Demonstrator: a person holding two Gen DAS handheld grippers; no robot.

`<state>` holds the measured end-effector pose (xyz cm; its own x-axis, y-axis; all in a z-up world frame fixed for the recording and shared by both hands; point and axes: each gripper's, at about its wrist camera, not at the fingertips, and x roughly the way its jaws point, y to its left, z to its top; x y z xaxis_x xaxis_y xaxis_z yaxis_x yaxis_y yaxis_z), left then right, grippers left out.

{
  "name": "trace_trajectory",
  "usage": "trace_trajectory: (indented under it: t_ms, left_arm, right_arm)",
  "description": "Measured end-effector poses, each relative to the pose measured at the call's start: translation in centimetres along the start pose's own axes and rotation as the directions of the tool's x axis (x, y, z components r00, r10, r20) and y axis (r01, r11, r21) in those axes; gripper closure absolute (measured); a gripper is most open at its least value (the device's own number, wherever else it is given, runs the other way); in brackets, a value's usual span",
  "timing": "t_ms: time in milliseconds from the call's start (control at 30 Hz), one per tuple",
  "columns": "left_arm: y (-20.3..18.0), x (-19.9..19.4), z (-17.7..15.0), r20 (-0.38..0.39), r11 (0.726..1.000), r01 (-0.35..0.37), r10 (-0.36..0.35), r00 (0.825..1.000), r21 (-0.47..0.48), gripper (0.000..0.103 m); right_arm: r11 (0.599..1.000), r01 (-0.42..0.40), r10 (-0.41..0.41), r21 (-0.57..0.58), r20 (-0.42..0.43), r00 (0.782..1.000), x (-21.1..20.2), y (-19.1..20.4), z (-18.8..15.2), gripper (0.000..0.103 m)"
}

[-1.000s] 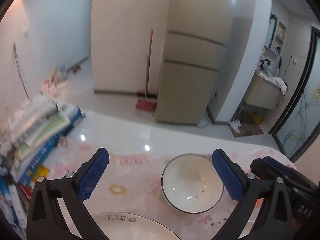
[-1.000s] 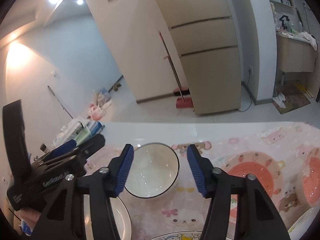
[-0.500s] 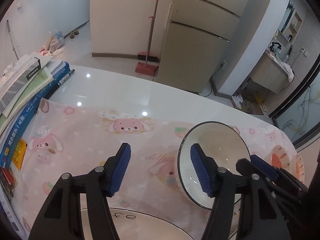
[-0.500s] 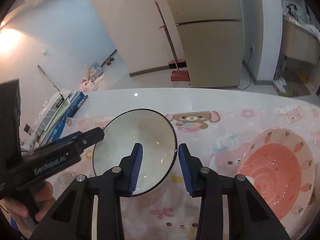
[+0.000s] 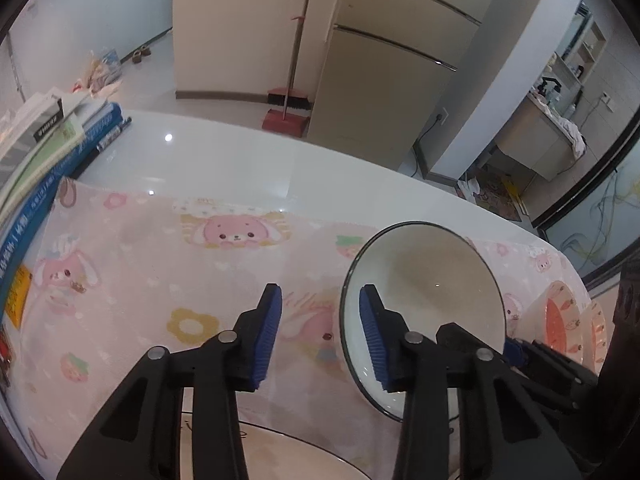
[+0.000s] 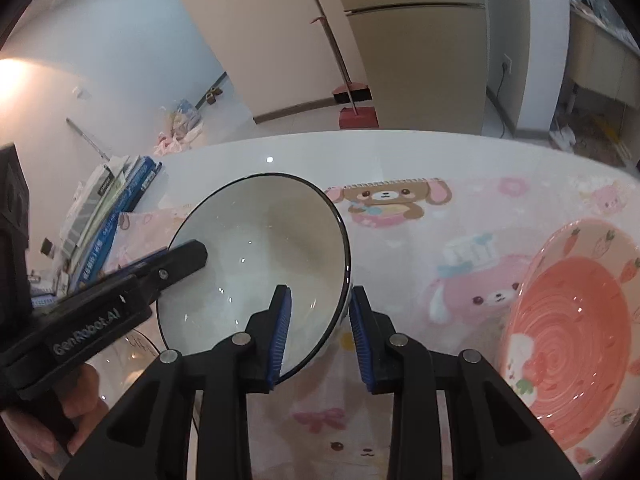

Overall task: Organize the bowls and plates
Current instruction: 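Close the right gripper on the white bowl rim and lift it, then carry the white bowl over and lower it into the pink strawberry bowl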

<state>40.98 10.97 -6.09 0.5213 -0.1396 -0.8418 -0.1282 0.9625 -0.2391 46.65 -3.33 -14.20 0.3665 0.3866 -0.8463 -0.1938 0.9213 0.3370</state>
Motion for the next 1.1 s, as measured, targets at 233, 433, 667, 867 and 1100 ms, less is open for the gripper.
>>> trace_trajectory:
  t_ms: [233,433,667,867,1100]
  left_arm:
    - [0.3,1.5,-0.4,-0.055,0.999,0.032,-0.034,0.998,-0.031,0.070]
    - [0.2,2.4,-0.8,-0.091,0.997,0.067,-0.071,0.993,-0.044,0.074]
    - [0.4,2.1,-0.7,-0.119,0.993,0.106,-0.111,0.987,-0.054,0.090]
    - [0.5,1.1,-0.5,-0.086,0.995,0.093,-0.096,0.992,-0.030,0.091]
    - [0.2,-2.1,0.0,-0.015,0.990,0.139,-0.139,0.990,-0.019,0.091]
  right_arm:
    - [0.997,-0.046,0.046,0.062,0.010,0.999,0.1,-0.4,-0.3,0.071]
    - [0.997,-0.059,0.057,0.050,0.033,0.998,-0.1,-0.5,-0.5,0.071]
    - [0.994,-0.081,0.077,0.077,0.053,0.996,-0.1,-0.6,-0.6,0.073]
    - [0.986,-0.125,0.121,0.110,0.044,0.992,-0.8,-1.0,-0.4,0.075]
    - [0.983,-0.159,0.151,0.095,0.094,0.984,-4.5,-0.6,0.1,0.075]
